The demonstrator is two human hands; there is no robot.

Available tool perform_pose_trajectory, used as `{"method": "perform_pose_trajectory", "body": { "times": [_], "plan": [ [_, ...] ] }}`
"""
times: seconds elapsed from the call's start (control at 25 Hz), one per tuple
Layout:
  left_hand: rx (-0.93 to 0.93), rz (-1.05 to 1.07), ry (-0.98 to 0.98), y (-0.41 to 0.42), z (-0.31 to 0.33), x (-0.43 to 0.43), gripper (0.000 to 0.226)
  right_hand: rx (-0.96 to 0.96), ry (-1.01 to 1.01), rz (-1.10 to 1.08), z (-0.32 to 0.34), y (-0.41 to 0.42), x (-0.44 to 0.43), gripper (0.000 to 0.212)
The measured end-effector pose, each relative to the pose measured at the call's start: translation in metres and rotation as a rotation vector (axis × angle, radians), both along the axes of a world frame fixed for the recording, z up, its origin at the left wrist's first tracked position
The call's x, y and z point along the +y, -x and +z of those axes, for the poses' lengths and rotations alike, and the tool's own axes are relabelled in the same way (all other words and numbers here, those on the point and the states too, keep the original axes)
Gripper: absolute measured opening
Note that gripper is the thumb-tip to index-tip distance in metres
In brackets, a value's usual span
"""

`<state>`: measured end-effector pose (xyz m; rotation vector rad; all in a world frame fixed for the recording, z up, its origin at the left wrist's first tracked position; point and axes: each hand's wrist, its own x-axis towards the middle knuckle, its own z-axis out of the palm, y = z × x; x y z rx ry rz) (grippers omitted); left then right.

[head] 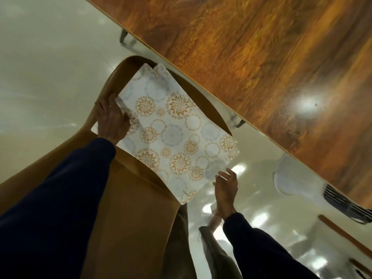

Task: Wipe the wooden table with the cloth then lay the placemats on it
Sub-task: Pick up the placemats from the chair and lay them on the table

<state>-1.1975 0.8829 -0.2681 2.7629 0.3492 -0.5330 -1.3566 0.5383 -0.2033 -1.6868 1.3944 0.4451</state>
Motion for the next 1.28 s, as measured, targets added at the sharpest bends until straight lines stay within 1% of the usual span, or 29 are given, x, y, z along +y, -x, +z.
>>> {"method": "perform_pose_trajectory", "body": {
  "times": [0.08,0.16,0.2,0.24,0.28,0.32,0.36,0.48,0.6,0.68,0.72,0.8,0.84,0.88,1.08,1.28],
  "plan": [
    [-0.006,0.019,-0.013,-0.002,0.001,-0.002,0.074,0.051,0.003,-0.063,-0.006,0.003,-0.004,0.051],
    [0.036,0.045,0.008,-0.006,0.001,-0.009,0.072,0.127,-0.123,-0.122,-0.010,0.006,-0.008,0.063],
    [0.049,0.052,0.007,-0.008,0.001,-0.012,0.071,0.144,-0.215,-0.161,-0.011,0.007,-0.007,0.065],
    [0.057,0.056,-0.001,-0.010,0.002,-0.014,0.069,0.152,-0.293,-0.181,-0.012,0.007,-0.005,0.062],
    [0.066,0.062,-0.003,-0.014,0.001,-0.014,0.068,0.158,-0.326,-0.169,-0.013,0.007,-0.002,0.057],
    [0.083,0.068,-0.001,-0.017,0.000,-0.013,0.067,0.167,-0.303,-0.141,-0.014,0.007,0.001,0.052],
    [0.111,0.074,0.008,-0.020,-0.003,-0.011,0.066,0.182,-0.255,-0.119,-0.015,0.008,0.004,0.052],
    [0.224,0.089,0.036,-0.026,-0.008,-0.013,0.065,0.194,-0.116,-0.109,-0.010,0.005,0.003,0.058],
    [0.386,0.178,0.064,-0.028,-0.010,-0.019,0.059,0.213,-0.008,-0.058,-0.009,0.010,-0.010,0.051],
    [0.478,0.199,0.123,-0.022,-0.010,-0.020,0.058,0.194,0.032,-0.047,-0.008,0.017,-0.020,0.045],
    [0.473,0.215,0.188,-0.018,-0.009,-0.020,0.053,0.175,0.042,-0.052,-0.008,0.022,-0.026,0.042],
    [0.388,0.241,0.282,-0.003,0.000,-0.027,0.028,0.139,0.062,-0.051,0.002,0.032,-0.036,0.039],
    [0.350,0.243,0.290,0.006,0.010,-0.035,0.015,0.129,0.072,-0.044,0.009,0.038,-0.041,0.038],
    [0.326,0.244,0.291,0.017,0.022,-0.043,0.011,0.117,0.079,-0.034,0.019,0.045,-0.046,0.036],
    [0.273,0.268,0.364,0.071,0.098,-0.077,0.017,0.010,0.128,-0.033,0.076,0.091,-0.080,0.032],
    [0.170,0.229,0.422,0.125,0.159,-0.102,0.014,-0.133,0.177,-0.072,0.118,0.153,-0.128,0.027]
  ]
}}
